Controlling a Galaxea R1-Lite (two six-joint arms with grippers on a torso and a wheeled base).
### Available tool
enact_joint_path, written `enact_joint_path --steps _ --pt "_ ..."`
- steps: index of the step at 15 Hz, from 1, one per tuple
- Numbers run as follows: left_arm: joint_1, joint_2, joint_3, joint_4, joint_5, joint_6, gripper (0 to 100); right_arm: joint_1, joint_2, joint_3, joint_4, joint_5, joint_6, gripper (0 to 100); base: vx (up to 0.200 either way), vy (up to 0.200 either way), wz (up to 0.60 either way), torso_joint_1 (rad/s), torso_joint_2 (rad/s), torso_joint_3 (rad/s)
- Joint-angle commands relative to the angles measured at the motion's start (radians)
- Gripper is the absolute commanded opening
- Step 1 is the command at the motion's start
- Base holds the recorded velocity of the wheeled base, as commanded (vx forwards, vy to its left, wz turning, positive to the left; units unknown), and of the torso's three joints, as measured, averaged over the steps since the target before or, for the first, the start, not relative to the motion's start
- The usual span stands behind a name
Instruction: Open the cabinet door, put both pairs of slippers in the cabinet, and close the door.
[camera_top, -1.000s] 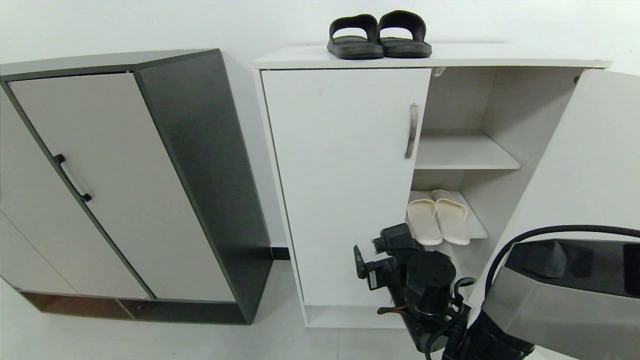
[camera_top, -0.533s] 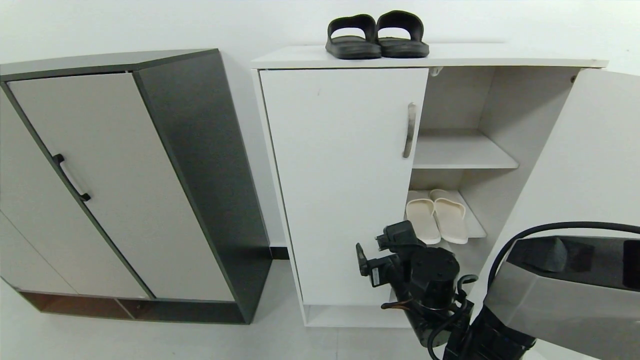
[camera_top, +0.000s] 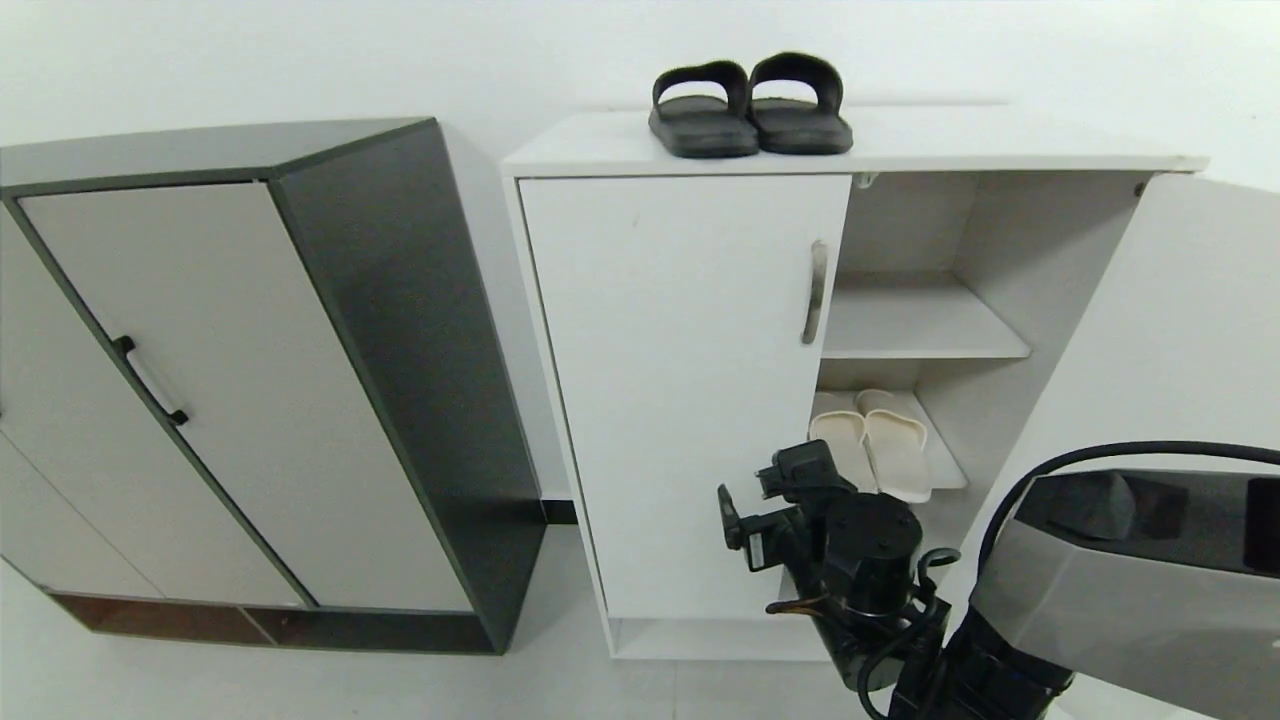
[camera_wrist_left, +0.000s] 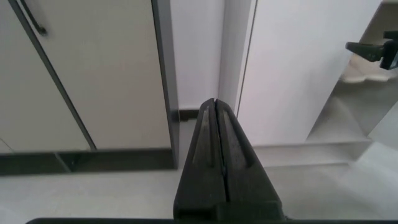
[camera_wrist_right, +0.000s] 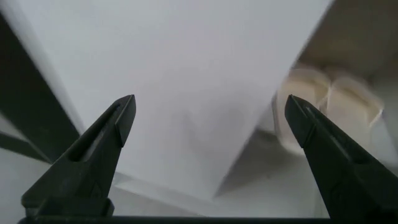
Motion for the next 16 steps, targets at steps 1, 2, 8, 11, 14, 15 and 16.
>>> enact_joint_path --steps 1,2,8,11,14,15,16 --pt "0.000 0.001 0.000 0.002 0.000 0.000 0 -0.001 0.006 0.000 0.002 0.000 0.001 100 0.000 0.000 0.00 0.032 -0.56 -0.364" --pt "0.000 0.000 0.000 0.002 0.000 0.000 0 -0.001 0.010 0.000 0.000 0.000 -0.001 100 0.000 0.000 0.00 0.090 -0.52 -0.354" --pt "0.000 0.001 0.000 0.002 0.000 0.000 0 -0.001 0.010 -0.001 -0.001 0.000 -0.001 100 0.000 0.000 0.00 0.132 -0.47 -0.338" --pt "0.000 0.001 0.000 0.002 0.000 0.000 0 -0.001 0.006 -0.001 -0.001 0.000 -0.001 100 0.000 0.000 0.00 0.162 -0.48 -0.328" --pt "0.000 0.000 0.000 0.002 0.000 0.000 0 0.007 0.003 0.004 -0.006 -0.003 -0.001 100 0.000 0.000 0.00 0.175 -0.49 -0.312" --pt "0.000 0.000 0.000 0.002 0.000 0.000 0 0.007 -0.007 0.011 -0.009 -0.003 -0.001 100 0.000 0.000 0.00 0.183 -0.51 -0.310" --pt "0.000 0.000 0.000 0.002 0.000 0.000 0 0.007 -0.012 0.014 -0.009 -0.001 -0.001 100 0.000 0.000 0.00 0.193 -0.51 -0.300"
